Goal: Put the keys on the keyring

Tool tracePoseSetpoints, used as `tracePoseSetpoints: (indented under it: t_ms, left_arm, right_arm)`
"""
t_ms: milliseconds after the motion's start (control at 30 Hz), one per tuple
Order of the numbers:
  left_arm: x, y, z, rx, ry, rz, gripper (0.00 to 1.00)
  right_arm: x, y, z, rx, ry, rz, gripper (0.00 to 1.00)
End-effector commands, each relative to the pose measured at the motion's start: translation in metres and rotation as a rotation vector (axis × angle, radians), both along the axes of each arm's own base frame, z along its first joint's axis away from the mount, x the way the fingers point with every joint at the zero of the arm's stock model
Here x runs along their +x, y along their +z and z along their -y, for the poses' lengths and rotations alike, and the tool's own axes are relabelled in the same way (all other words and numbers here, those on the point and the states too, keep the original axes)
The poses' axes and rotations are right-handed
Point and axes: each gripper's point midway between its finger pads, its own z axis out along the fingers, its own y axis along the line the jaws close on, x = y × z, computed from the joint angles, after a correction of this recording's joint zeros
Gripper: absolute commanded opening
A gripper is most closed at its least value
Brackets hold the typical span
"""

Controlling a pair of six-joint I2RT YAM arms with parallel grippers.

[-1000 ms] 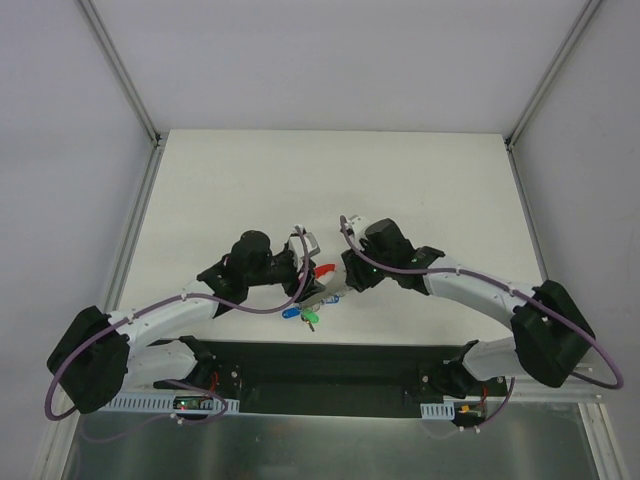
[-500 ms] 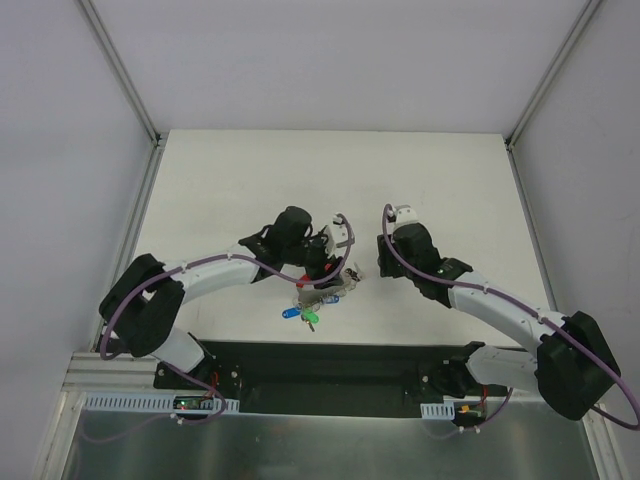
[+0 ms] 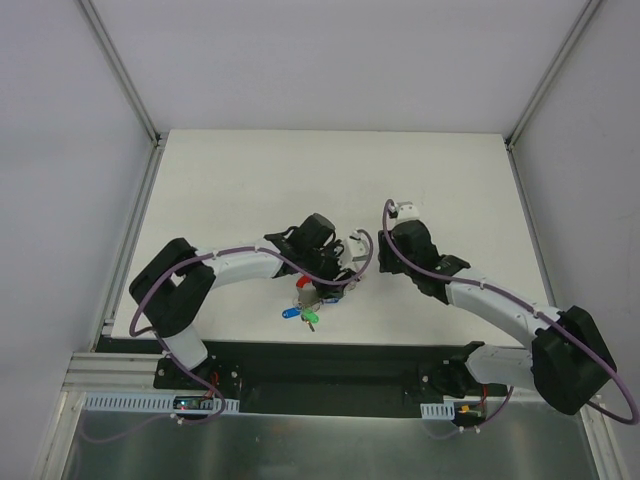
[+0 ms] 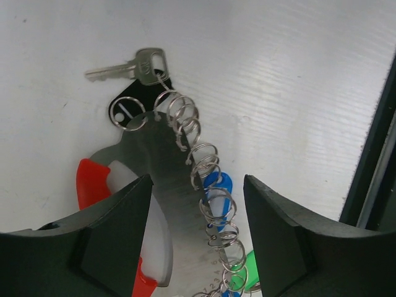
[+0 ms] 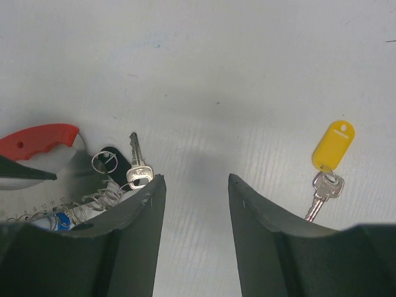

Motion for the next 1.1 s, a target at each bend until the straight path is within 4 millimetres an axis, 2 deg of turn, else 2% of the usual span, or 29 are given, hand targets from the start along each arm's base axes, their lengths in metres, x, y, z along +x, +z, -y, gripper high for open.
tracePoseSetpoints:
  t_ms: [0,267,433,667,733,800,833,867,967,1067]
  left_arm:
    - [0.018,-0.007,-0.004,0.082,0.133,0.026,0.61]
    - [0.026,-0.023,-0.019,0.154,0.378,-0.044,0.59]
    - [0.039,-0.030,-0.044,0.199,0.659,-0.059,0.60]
    - [0.027,-0.032,-0.063,0.160,0.899,-0.168,0.57]
    - [0.025,-0.023,-0.064,0.112,0.923,-0.178,0.57]
    - [0.018,-0.021,-0.065,0.068,0.943,-0.214,0.57]
    - [0.018,-0.012,-0.061,0.021,0.942,-0.214,0.58]
    - [0.014,-0.013,-0.062,0.008,0.948,-0.228,0.59]
    - [0.012,-0.005,-0.066,-0.037,0.956,-0.217,0.61]
    - [0.017,0.013,-0.066,-0.115,0.938,-0.166,0.63]
  right_arm:
    - [0.014,0.018,-0.012,0.068,-0.013,0.028,0.48]
    - [0.004,0.017,-0.028,0.108,0.090,-0.018,0.48]
    - [-0.005,0.015,-0.042,0.138,0.174,-0.061,0.47]
    - [-0.019,0.004,-0.068,0.199,0.319,-0.130,0.47]
    - [-0.024,0.001,-0.073,0.201,0.372,-0.146,0.47]
    - [-0.028,-0.001,-0.081,0.220,0.415,-0.148,0.47]
    - [-0.029,-0.002,-0.083,0.224,0.430,-0.151,0.47]
    - [-0.030,-0.001,-0.087,0.236,0.446,-0.146,0.47]
    - [-0.036,0.001,-0.097,0.248,0.504,-0.136,0.47]
    - [-0.041,0.002,-0.104,0.238,0.544,-0.118,0.47]
